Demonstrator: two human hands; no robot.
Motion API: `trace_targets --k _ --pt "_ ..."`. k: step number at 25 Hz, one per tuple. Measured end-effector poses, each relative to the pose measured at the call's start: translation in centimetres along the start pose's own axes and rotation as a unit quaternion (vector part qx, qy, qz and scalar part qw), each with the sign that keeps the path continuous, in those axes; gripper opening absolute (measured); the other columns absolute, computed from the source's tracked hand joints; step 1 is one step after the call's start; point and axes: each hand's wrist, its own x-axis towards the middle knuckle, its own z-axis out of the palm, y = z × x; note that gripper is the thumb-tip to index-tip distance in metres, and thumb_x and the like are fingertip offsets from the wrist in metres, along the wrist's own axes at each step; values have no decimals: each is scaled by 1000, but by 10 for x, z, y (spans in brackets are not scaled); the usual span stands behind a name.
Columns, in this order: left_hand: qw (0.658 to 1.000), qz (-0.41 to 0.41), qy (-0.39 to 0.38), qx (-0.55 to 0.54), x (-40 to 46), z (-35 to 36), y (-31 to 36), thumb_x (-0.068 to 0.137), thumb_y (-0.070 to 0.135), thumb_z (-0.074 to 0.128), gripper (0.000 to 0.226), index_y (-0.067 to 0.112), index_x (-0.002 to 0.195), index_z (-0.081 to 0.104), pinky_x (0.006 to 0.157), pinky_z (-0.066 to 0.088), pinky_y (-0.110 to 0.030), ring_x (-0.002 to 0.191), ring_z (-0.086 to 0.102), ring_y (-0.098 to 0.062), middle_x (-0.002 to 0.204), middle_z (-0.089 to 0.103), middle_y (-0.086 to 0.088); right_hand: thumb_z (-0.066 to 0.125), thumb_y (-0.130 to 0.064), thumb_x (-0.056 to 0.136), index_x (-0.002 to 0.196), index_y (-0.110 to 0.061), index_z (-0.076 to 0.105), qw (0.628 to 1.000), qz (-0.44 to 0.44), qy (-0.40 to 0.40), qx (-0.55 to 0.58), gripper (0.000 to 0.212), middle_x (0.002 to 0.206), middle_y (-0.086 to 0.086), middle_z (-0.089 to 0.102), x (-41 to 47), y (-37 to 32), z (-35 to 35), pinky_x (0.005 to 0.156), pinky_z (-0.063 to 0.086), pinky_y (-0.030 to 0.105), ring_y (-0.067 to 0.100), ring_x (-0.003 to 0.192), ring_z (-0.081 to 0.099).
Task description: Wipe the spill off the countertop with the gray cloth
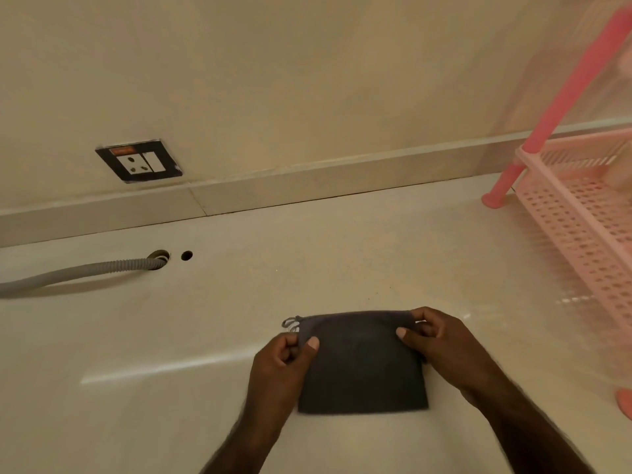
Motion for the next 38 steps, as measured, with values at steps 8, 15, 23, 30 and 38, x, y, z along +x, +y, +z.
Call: trace_targets --k 8,15,23,30,38 --pt "998 39 3 -42 115 -12 66 94 37 73 13 24 94 75 74 66 -38 84 77 -19 88 80 3 70 -25 105 124 -25 70 993 -92 74 27 19 114 -5 77 116 -79 3 96 61 40 22 111 72" --pt "996 36 56 -57 220 -4 98 94 31 75 24 7 96 77 81 64 -48 82 70 -28 88 76 -10 72 -22 103 131 -9 73 984 -119 130 18 31 124 9 77 210 -132 17 107 58 48 29 114 71" --pt "992 67 101 32 263 0 98 93 29 76 25 5 96 79 82 63 -44 81 71 -26 93 78 -13 81 -28 97 130 -11 71 960 -151 224 -80 38 122 11 77 243 -126 30 102 53 35 27 111 71" --pt "848 372 115 359 228 18 63 104 31 54 45 4 141 57 115 39 -47 139 49 -35 147 57 -19 48 -66 106 169 -18 33 867 -280 141 -387 81 178 11 25 222 -98 71 134 15 51 30 166 18" --pt "816 330 32 475 208 7 61 110 44 26 62 7 159 31 129 13 -50 160 10 -31 170 22 -16 19 -70 107 173 -20 12 839 -229 102 -483 83 182 9 -3 194 -109 81 135 -10 52 27 168 -12"
